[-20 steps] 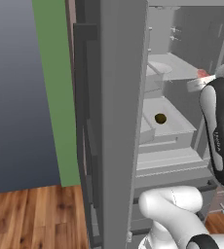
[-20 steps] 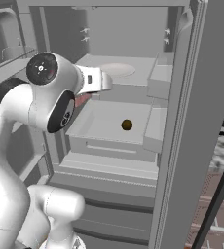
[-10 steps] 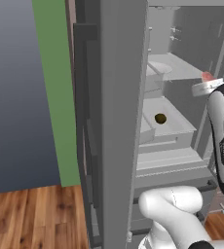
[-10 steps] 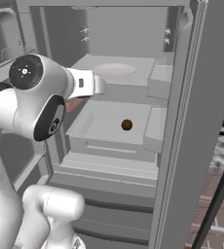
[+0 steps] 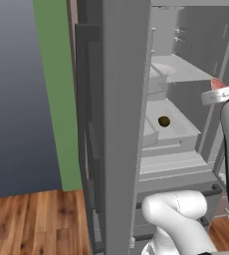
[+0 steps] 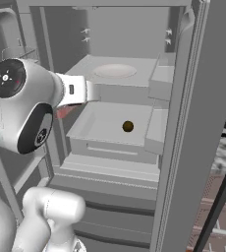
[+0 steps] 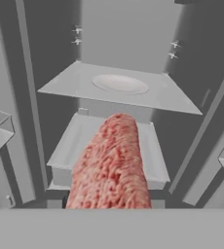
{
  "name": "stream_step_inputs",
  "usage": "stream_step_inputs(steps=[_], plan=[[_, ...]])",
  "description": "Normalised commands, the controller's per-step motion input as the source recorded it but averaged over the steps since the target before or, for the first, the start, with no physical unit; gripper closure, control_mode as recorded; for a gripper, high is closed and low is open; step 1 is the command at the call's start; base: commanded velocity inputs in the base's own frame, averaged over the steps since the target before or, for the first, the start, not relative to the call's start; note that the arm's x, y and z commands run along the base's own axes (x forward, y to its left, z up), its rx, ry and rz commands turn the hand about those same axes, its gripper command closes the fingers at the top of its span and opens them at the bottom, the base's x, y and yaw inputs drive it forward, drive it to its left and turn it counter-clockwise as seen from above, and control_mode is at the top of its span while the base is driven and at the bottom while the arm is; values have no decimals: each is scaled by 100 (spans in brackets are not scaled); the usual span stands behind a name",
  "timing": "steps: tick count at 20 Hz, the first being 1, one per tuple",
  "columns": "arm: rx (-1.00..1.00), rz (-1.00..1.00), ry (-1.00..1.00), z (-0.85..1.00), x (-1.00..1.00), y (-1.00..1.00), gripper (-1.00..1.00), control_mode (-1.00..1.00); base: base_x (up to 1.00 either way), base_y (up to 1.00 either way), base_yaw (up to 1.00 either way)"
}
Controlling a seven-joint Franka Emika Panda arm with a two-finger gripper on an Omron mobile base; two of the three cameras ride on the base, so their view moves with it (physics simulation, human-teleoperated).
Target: Transport the steak from the fridge to the microwave and turn on the microwave.
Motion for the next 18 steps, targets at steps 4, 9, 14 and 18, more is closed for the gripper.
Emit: stream_step_inputs(steps=[4, 9, 14, 18], plan=[[0, 0, 0, 0, -24, 10, 100, -100, 0, 0, 0], [0, 0, 1, 0, -22, 8, 100, -100, 0, 0, 0], [0, 0, 2, 0, -7, 6, 100, -100, 0, 0, 0], [0, 0, 0, 0, 0, 0, 100, 100, 0, 0, 0]])
